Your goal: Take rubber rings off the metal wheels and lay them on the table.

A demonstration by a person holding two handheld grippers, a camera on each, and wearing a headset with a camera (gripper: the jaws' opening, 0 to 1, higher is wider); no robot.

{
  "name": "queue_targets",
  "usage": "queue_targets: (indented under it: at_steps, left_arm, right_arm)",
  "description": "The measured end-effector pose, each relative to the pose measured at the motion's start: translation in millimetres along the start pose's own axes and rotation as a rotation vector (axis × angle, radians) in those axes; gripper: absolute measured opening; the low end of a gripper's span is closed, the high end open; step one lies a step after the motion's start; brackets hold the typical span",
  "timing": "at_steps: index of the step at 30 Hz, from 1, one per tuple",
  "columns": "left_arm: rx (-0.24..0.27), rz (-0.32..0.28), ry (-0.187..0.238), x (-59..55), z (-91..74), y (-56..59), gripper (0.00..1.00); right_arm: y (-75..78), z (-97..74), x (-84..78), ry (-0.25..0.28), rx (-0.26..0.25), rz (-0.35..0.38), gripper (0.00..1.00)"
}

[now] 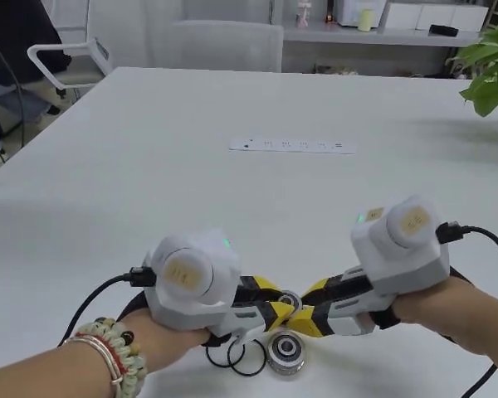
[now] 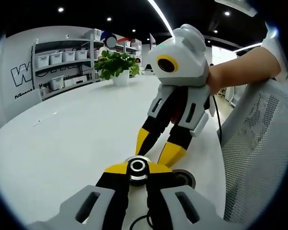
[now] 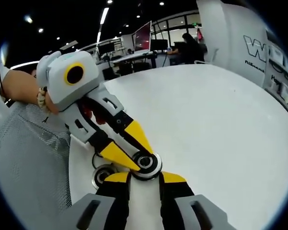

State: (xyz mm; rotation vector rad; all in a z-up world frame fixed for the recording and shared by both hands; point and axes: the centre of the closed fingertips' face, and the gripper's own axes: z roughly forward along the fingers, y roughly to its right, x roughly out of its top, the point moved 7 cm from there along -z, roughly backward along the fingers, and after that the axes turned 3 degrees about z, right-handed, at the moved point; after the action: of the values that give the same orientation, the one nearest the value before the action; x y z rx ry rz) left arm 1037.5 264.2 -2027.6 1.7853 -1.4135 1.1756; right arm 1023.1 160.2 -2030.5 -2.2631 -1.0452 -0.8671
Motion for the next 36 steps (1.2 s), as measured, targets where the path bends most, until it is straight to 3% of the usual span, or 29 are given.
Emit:
queue_targets:
  at_steps: [15,19,20,22,29,36]
  left_arm:
    - [-0.004,0.007,0.002,-0.1,-0.1,2.0,0.08]
    - [-0.004,0.007,0.003,-0.1,-0.2,2.0,0.08]
    - [-0.004,0.006,0.002,-0.1,-0.2,2.0,0.08]
    - [-0.004,0.007,0.002,0.1,-0.3,2.1,0.08]
    - [0.002,0.002,0.001,-0.2,-0.6,1.6,0.08]
    - [0.011,-0.004,-0.001,-0.5,-0.9,0.4,0.07]
  right_arm:
    - [1.1,-2.6,-1.5,0.01,0.027,-0.009,0.18]
    - [2.0,-5.2,-4.9,-0.002,0.036,-0.009,0.13]
    - [3.1,-6.1,-6.6,-0.011,0.03,-0.03,0.07]
    - [3.1,-7.1,-6.7,-0.002,0.031,-0.006,0.05]
    - [3.1,-6.2,-6.3,-0.003,0.024,-0.007,0.02]
    - [8.6,-5.8,-4.2,0.0,-0.026,0.031,0.0]
